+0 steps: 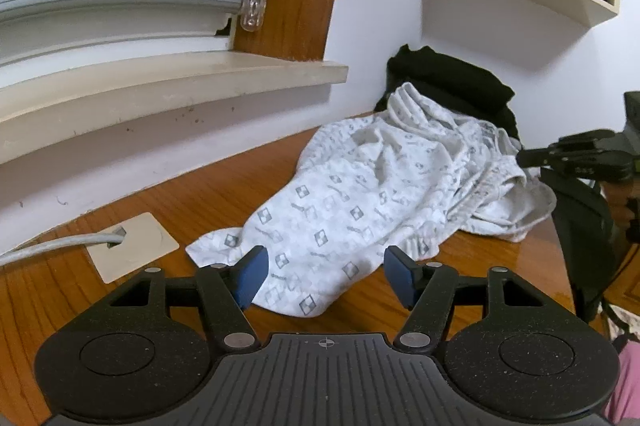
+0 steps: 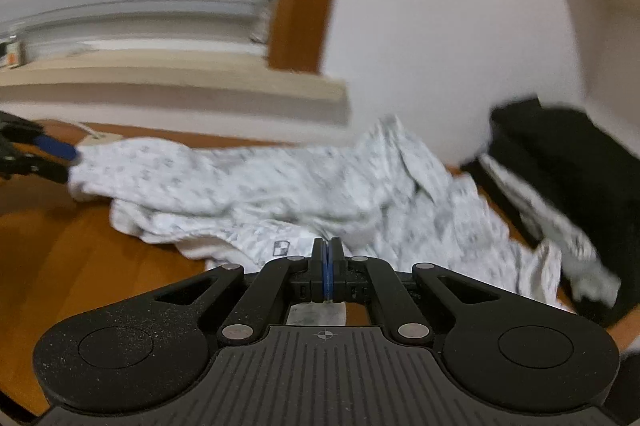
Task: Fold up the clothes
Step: 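Pull the garment edge with the right gripper to spread it on the table, then grasp the white garment edge with the left gripper and lift it while the right gripper opens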
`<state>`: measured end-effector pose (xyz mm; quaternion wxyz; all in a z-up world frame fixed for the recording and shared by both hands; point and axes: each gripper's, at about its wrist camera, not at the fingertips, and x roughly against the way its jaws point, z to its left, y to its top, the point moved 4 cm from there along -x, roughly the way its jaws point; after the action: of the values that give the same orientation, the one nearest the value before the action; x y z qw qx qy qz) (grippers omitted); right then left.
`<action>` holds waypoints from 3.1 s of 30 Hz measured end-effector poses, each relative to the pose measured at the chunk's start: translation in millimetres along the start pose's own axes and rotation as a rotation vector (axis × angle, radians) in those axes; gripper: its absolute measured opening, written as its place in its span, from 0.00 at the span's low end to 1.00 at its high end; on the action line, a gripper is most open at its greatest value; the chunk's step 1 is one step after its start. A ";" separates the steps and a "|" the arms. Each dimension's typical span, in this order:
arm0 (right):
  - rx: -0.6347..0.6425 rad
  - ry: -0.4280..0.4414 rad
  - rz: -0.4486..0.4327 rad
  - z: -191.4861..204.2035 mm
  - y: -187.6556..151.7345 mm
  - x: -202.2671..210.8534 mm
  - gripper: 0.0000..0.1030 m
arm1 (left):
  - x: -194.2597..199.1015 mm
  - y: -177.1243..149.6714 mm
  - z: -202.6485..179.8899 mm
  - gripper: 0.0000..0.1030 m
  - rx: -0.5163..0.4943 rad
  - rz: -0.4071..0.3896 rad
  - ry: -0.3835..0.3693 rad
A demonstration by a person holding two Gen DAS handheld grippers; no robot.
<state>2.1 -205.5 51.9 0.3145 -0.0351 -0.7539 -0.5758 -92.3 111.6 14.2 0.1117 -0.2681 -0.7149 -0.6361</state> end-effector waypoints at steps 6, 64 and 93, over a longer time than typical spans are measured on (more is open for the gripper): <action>-0.093 -0.016 0.058 -15.3 -19.1 -15.1 0.06 | -1.4 0.0 0.4 0.66 -0.002 0.004 0.001; -0.196 0.137 -0.272 -12.4 23.9 21.3 0.12 | -44.6 102.8 -72.7 0.04 -0.213 -0.046 0.057; -0.110 0.353 -0.203 75.1 -7.7 -0.7 0.41 | 26.1 173.6 -54.4 0.04 -0.155 -0.195 0.146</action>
<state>-33.1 -141.0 34.7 0.3798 0.1255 -0.6540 -0.6421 -32.6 73.3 183.7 0.0799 -0.1581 -0.6764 -0.7149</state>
